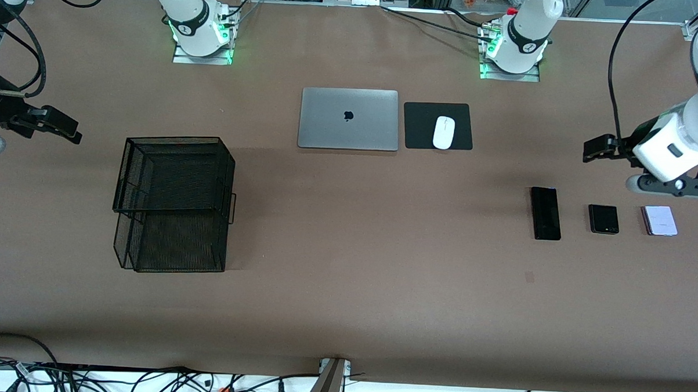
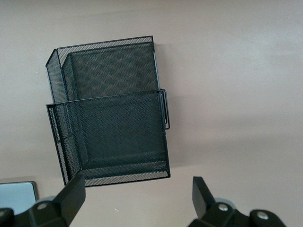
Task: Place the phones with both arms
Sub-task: 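Reach down and grasp the black bar phone with the left gripper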
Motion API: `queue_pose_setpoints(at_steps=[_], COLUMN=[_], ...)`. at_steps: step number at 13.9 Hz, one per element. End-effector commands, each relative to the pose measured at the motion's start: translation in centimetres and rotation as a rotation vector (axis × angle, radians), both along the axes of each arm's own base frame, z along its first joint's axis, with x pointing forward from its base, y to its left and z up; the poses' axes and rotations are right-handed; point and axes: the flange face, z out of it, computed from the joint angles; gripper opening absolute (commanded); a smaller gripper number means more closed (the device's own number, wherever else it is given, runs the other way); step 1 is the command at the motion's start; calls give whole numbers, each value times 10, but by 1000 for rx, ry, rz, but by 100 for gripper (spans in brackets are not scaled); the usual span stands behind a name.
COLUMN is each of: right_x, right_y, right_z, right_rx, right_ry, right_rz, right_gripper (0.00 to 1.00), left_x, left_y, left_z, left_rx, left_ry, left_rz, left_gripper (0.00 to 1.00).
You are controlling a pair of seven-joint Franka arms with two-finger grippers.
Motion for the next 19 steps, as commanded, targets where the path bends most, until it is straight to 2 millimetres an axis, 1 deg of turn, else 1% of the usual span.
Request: queue_pose_setpoints(at_steps=[1,2,5,7,8,10,11,13,15,17,18,19], right_x=[-5,-5,-5,-5,-6,-6,-5,-5,-5,-5,-5,-5], right_y=[1,1,1,1,1,0,0,0,0,0,0,0], right_z=[3,3,2,3,3,3,3,3,3,1,2,2], right_rx=[0,0,1,1,1,-2,-3,-6,-4,-1,-1,-1], right_ry=[15,15,17,15,15,14,16,16,14,20,19,19], right_rz=[15,15,23,21,21,22,23,39,65,56,51,51], right_gripper=[100,100,100,100,100,100,100,100,100,100,100,100], left_x=[22,25,21,18,16,10,7,-3,-15,-24,-25,-26], left_y=[12,13,29,31,35,49,49,54,55,57,63,66], left_z=[-40,-59,-126,-169,-194,-237,-256,-286,-311,-331,-337,-345], left_rx=[-10,-10,-8,-10,-10,-12,-12,-14,-15,-10,-9,-7], left_ry=[0,-13,-93,-127,-125,-113,-98,-72,-113,-132,-150,-151], left_rz=[3,2,-4,-2,4,25,26,30,26,14,20,19], left_gripper=[100,100,100,100,100,100,100,100,100,100,100,100])
